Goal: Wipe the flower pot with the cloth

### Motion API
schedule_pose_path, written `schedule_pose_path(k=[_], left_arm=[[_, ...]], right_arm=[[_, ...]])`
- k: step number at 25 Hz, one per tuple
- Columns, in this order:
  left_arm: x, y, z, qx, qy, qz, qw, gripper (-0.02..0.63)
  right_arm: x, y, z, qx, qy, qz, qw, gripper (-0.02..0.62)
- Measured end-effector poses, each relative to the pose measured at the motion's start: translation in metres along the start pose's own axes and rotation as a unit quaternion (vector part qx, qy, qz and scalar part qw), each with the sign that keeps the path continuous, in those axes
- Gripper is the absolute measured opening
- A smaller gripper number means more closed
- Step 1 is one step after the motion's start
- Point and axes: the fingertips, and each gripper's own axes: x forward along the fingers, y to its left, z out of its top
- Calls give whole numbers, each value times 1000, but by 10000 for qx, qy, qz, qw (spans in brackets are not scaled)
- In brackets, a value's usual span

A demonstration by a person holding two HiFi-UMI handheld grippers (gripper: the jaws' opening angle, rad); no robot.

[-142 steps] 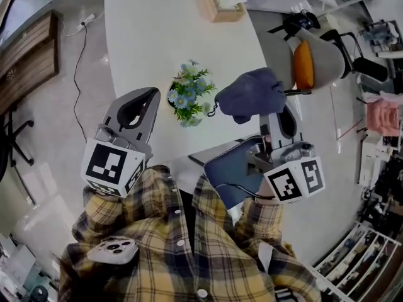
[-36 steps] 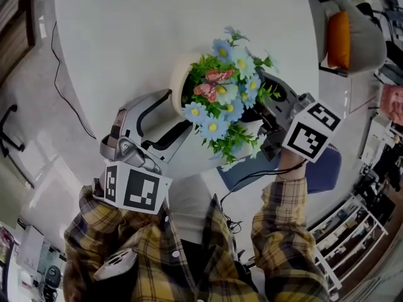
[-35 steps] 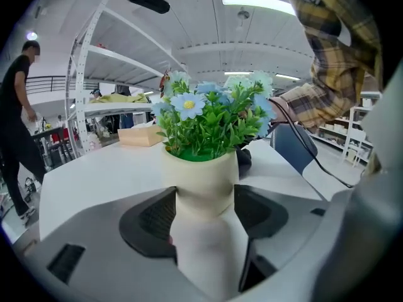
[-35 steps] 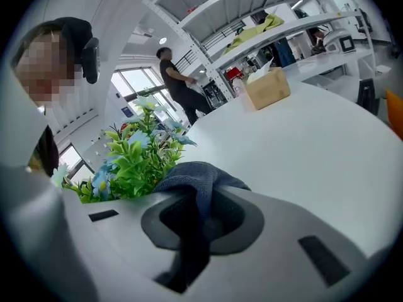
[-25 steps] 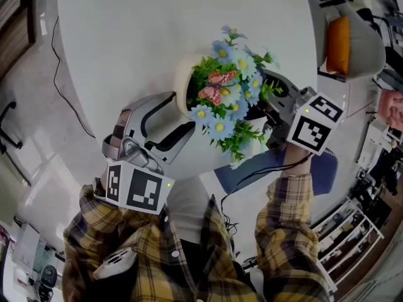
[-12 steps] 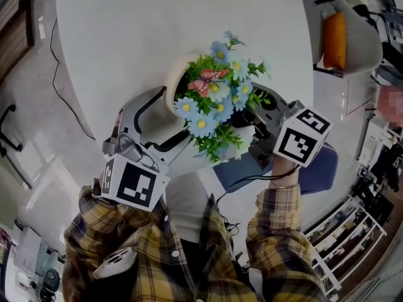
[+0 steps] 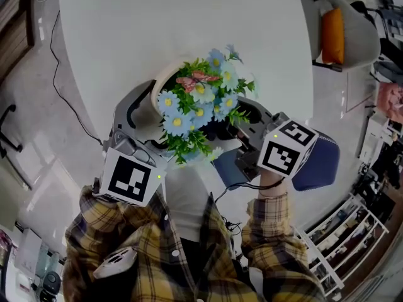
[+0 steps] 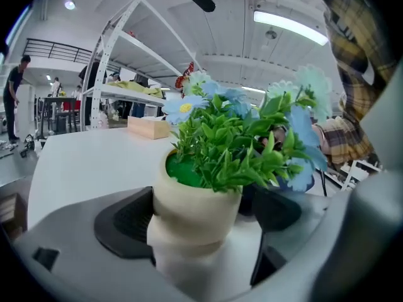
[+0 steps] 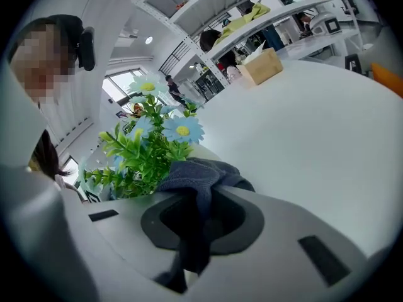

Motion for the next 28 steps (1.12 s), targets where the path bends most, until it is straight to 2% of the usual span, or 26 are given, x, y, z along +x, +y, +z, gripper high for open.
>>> schedule_pose_path(k=[6, 12, 16, 20, 24, 28], left_arm=[[3, 16, 0, 192, 69, 363, 9991, 469], [3, 17, 1, 313, 44, 283, 9991, 465], [4, 16, 1, 415, 133, 83, 9990, 465], [4, 19, -2, 551, 225, -192, 9980, 465], [5, 18, -8, 606, 291, -566, 9961, 465], [8, 9, -6, 831, 471, -1021, 9902, 465]], right_arm=[[5, 6, -9, 295, -109, 77, 9995, 32], [4, 2, -8, 442, -222, 56, 9988, 32], [2, -8, 1, 456, -287, -25, 9985, 32], [8, -14, 10, 265, -96, -36, 9996, 32], [13, -21, 23, 32, 78, -93, 9999, 32], [14, -28, 35, -243, 290, 21, 9993, 32]])
